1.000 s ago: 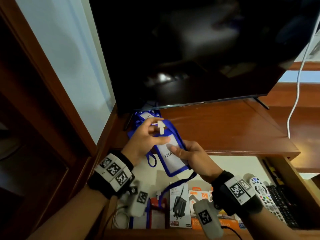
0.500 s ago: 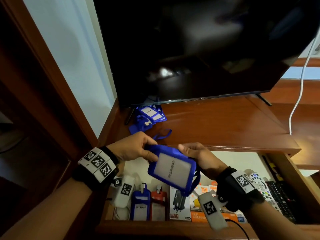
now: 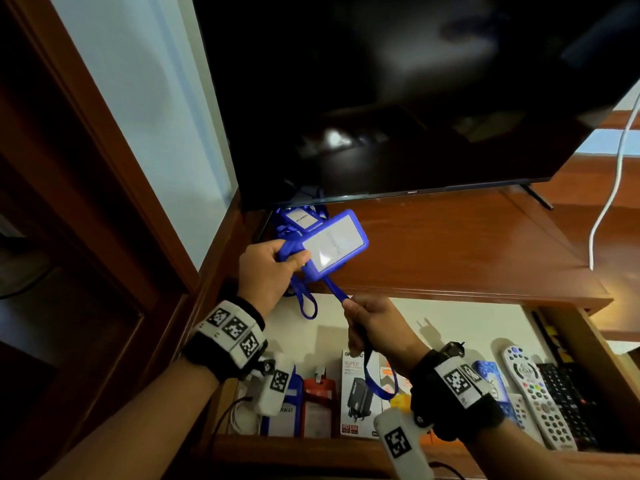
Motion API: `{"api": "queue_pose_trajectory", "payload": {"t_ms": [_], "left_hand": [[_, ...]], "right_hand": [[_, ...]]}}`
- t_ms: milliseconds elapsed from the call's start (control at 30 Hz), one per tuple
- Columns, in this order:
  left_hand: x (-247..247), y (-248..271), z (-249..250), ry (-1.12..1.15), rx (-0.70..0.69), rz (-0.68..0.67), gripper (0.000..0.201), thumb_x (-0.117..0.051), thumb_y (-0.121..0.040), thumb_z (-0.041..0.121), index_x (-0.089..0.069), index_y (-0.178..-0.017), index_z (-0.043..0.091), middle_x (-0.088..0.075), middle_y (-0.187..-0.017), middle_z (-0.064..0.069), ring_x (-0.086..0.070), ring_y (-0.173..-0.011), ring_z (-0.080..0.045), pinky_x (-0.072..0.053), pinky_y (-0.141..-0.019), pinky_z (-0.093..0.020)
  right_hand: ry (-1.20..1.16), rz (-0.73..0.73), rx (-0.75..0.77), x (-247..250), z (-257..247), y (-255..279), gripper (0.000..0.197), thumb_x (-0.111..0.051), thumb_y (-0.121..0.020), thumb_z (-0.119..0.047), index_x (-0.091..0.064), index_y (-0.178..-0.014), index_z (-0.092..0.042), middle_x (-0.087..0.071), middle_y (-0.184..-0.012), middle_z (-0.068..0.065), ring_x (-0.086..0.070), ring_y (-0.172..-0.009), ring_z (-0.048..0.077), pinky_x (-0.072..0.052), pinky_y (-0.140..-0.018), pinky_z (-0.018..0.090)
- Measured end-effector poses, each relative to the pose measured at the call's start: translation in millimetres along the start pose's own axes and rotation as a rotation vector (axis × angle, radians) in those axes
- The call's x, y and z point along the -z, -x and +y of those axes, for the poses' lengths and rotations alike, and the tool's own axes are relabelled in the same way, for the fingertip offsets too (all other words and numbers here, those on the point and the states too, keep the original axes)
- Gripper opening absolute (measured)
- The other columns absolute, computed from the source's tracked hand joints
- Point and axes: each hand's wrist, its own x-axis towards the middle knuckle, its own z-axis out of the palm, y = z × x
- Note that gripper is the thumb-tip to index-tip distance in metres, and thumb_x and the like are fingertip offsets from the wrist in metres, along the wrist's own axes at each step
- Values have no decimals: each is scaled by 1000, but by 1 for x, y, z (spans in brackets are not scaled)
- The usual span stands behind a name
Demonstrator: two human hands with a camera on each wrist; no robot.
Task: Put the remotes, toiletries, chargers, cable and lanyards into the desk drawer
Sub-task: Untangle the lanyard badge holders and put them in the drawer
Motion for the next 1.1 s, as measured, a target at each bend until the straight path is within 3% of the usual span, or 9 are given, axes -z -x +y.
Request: {"api": "queue_pose_trajectory", "payload": {"t_ms": [133,200,367,533,700,767,833,900,1100], "left_hand": [[-7,7,-10,-287,-147,-41,20,-73,-80,23,-67,-80,4,-66,-73,-8,-60,-68,-21,-50,-62,-28],[-11,13,-17,-396,-218,-170,22,-72,-80,26,-66,-81,5,-66,-74,-10,-60,-68,-22,-52,-64,-32],[-9,29,-10,-550,-313,-598,12,-72,-80,21,-70,-82,9,-67,-79,-7,-54,-71,-15,-33,-53,-9],[0,19,-7,-191,-92,-863,12,-70,-80,0,-70,-88,9,-68,-80,-2,-62,-77,-10,-48,-71,-17],[-4,17,-5,376,78,-628,11,-64,-78,-1,-58,-83,7,-64,-77,-2,-59,-75,-12,-47,-70,-23],[-10,18,3,530,139,-514,9,-60,-83,1,-57,-91,4,-62,-88,-15,-58,-82,-22,-48,-72,-28],[-15,18,11,627,204,-382,13,-49,-90,-7,-56,-88,4,-67,-73,-4,-62,-66,-11,-50,-59,-21],[-20,16,14,603,227,-245,17,-46,-93,-6,-54,-83,4,-62,-58,6,-53,-48,-2,-43,-48,-15],[-24,6,-8,280,189,23,4,-55,-93,8,-58,-95,9,-61,-82,-5,-58,-59,-2,-48,-59,-23]], "right_hand": [[268,-38,41,7,-19,6,35,-49,-97,-20,-51,-63,-12,-35,-44,-5,-28,-35,8,-25,-38,19],[415,-76,122,15,-27,4,32,-53,-95,-18,-56,-64,-14,-42,-41,-10,-35,-36,3,-26,-42,12],[677,-70,238,41,-34,-17,30,-68,-85,-19,-62,-56,-25,-57,-49,-14,-49,-51,-2,-38,-56,20],[437,-198,160,56,-28,-22,22,-67,-86,-16,-64,-66,-9,-51,-49,-6,-42,-44,5,-35,-46,19],[-81,-71,55,41,-13,-18,28,-58,-80,-5,-56,-54,-14,-47,-45,-3,-40,-37,9,-29,-45,25],[-210,-117,-2,27,-1,-20,20,-54,-74,-14,-53,-55,-16,-36,-45,-5,-27,-38,8,-20,-43,20],[-306,-180,-14,14,8,-24,23,-54,-81,-26,-46,-64,-13,-26,-50,-4,-17,-43,8,-13,-44,18],[-356,-151,-23,6,11,-26,28,-50,-85,-31,-42,-66,-13,-22,-51,-4,-14,-43,7,-12,-44,17],[-98,-77,-8,3,10,-21,35,-40,-101,-19,-39,-66,-13,-27,-44,-5,-17,-40,10,-12,-43,24]]}}
